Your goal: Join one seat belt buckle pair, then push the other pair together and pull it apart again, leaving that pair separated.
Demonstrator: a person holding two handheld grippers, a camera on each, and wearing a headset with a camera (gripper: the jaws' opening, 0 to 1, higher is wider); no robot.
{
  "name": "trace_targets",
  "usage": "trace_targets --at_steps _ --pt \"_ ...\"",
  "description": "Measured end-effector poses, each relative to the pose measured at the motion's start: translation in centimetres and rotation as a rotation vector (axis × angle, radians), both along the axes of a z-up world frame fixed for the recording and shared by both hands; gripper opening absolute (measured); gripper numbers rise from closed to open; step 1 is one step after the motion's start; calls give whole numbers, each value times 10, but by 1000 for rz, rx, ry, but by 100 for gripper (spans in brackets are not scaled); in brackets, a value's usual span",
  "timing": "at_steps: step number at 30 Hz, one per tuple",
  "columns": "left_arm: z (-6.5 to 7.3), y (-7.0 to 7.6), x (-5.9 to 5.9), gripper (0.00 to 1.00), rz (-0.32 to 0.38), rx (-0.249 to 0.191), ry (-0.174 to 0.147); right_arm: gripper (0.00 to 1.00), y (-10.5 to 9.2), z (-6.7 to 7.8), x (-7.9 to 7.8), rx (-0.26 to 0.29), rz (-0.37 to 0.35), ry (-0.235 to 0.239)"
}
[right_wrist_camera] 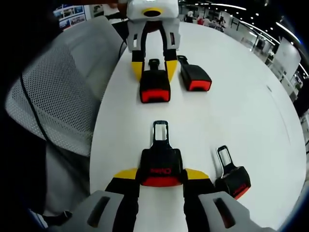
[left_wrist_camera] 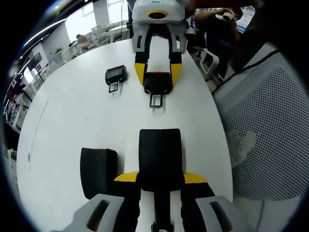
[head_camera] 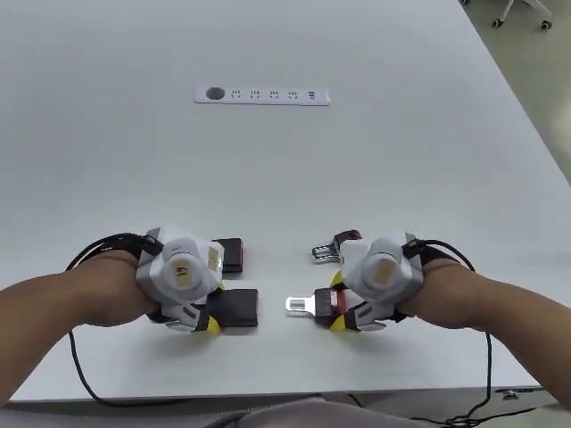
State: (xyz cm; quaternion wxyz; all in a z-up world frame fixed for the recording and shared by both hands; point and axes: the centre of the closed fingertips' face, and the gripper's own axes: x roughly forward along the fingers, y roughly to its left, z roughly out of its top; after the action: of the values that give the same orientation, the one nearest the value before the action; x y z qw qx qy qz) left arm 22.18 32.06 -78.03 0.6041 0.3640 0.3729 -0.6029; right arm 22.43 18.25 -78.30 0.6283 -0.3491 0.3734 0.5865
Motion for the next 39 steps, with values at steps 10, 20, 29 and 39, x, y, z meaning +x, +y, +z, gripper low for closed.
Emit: trace_targets --at_steps 10,20,29,39 --pt "-1 0 1 33 -1 5 -1 32 24 -1 0 3 30 0" --pt "-2 0 1 33 8 18 4 32 39 0 -3 5 18 -15" --pt "1 -1 -1 33 5 26 4 32 48 2 -3 28 36 -29" --pt "2 -2 -1 32 7 27 9 31 52 2 -2 52 28 -12"
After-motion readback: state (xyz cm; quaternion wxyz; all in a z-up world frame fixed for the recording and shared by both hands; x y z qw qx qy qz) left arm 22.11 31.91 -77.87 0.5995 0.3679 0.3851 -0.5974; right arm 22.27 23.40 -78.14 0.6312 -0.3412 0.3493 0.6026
